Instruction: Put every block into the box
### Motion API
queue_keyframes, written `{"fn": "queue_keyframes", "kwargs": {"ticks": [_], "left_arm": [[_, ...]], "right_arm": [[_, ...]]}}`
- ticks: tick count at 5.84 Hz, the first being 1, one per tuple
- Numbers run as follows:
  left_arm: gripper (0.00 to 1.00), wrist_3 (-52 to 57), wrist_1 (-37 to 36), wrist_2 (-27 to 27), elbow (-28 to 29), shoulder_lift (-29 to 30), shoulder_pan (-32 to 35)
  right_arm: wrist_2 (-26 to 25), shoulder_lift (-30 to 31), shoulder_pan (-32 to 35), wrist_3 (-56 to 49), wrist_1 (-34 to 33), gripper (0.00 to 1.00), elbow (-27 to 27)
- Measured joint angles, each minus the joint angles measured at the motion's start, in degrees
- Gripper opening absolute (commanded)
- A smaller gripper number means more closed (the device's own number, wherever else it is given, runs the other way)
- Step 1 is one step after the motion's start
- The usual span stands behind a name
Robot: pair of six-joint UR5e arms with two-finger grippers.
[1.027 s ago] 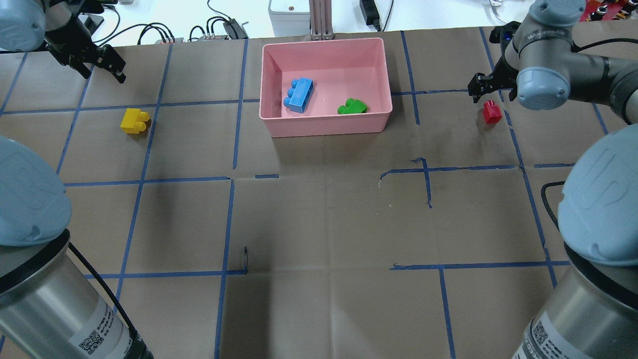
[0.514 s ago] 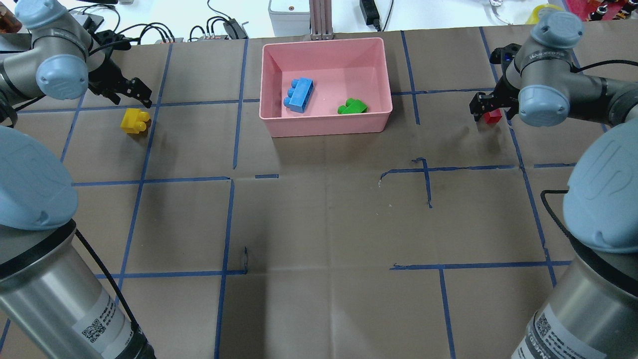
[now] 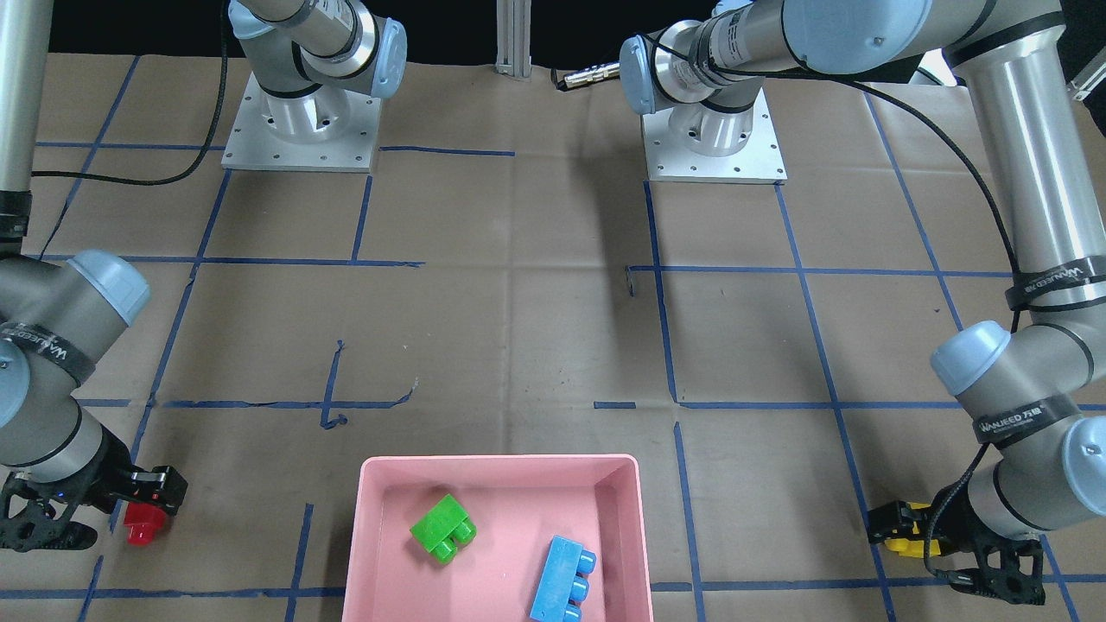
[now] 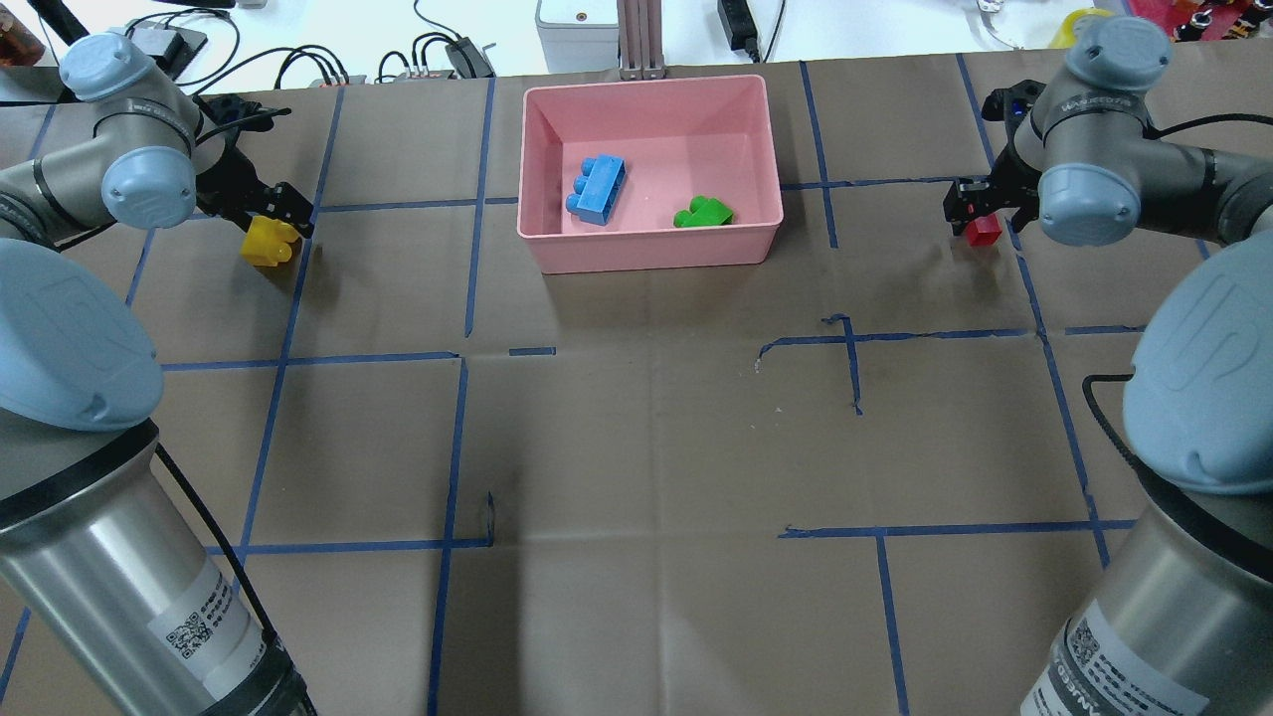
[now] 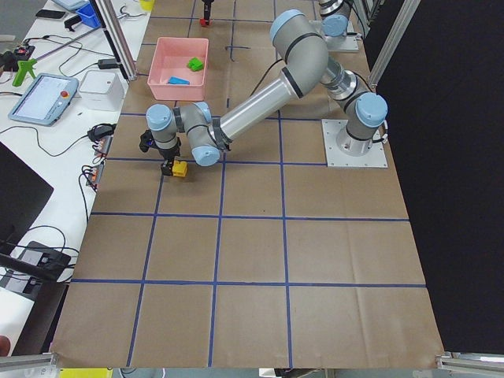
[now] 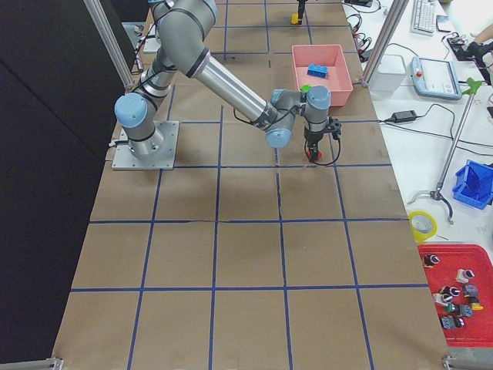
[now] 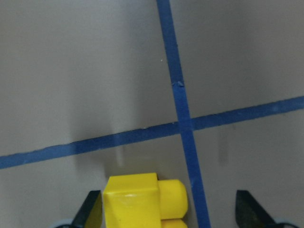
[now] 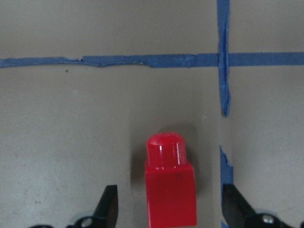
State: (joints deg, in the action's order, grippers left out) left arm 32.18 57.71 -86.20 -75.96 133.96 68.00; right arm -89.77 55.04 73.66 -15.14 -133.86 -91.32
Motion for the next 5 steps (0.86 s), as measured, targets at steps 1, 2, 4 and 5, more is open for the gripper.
{"fn": "queue_keyframes", "kwargs": {"ticks": [1, 2, 4, 5], "left_arm": [[0.83, 0.0, 0.0, -0.1, -0.2, -0.3, -0.1], [0.72, 0.0, 0.1, -0.1, -0.9, -0.6, -0.4], [0.39, 0.0, 0.0, 0.2, -1.9, -1.0, -0.8], [0.22, 0.0, 0.1, 0.0, -1.9, -1.3, -0.8]], "right_arm": [[0.0, -0.6, 0.0, 0.0, 0.0, 0.36, 0.6], [0.5, -0.9, 0.1, 0.0, 0.0, 0.15, 0.5], [2.0, -0.7, 0.1, -0.7, 0.8, 0.04, 0.6], [2.2, 0.8, 0.1, -2.1, 2.0, 0.03, 1.8]]}}
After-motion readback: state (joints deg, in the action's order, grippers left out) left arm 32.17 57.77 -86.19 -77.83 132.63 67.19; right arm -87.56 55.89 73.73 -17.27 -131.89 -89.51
